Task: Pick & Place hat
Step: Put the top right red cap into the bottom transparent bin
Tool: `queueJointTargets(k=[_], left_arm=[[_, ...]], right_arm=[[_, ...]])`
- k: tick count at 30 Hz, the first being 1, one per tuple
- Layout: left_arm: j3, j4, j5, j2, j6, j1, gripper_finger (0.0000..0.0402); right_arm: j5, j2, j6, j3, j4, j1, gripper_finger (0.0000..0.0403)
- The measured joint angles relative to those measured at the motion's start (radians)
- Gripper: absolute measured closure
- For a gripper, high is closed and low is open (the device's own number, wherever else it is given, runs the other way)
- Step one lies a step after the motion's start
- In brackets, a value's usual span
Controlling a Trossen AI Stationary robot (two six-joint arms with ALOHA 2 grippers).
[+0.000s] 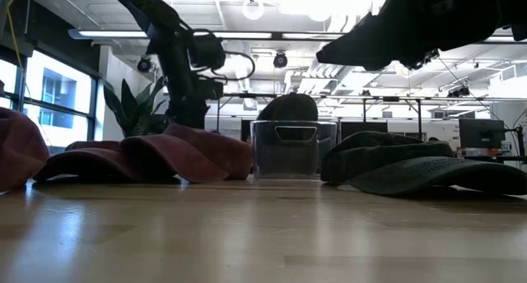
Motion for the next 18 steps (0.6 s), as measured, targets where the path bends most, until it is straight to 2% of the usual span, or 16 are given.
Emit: queueJointTargets(k=[4, 6, 12, 18], left_arm=[[0.000, -0.002, 0.028, 0.007, 0.031, -0.001, 0.0359], [0.005, -0.033, 0.056, 0.001, 0.032, -0.002, 0.0390], [0.082, -0.180, 0.046, -0.093, 0.008, -0.041, 0.0398], [0.155, -0.215, 0.032, -0.257, -0.022, -0.163, 0.0400]], right_arm=[[0.000, 0.000, 0.000, 0.000, 0.000, 0.000, 0.0270], [0.000, 0.000, 0.000, 0.000, 0.000, 0.000, 0.0270], [0.000, 0.000, 0.000, 0.000, 0.000, 0.000, 0.0270], [-0.011, 0.000, 0.000, 0.000, -0.008, 0.000, 0.0270]])
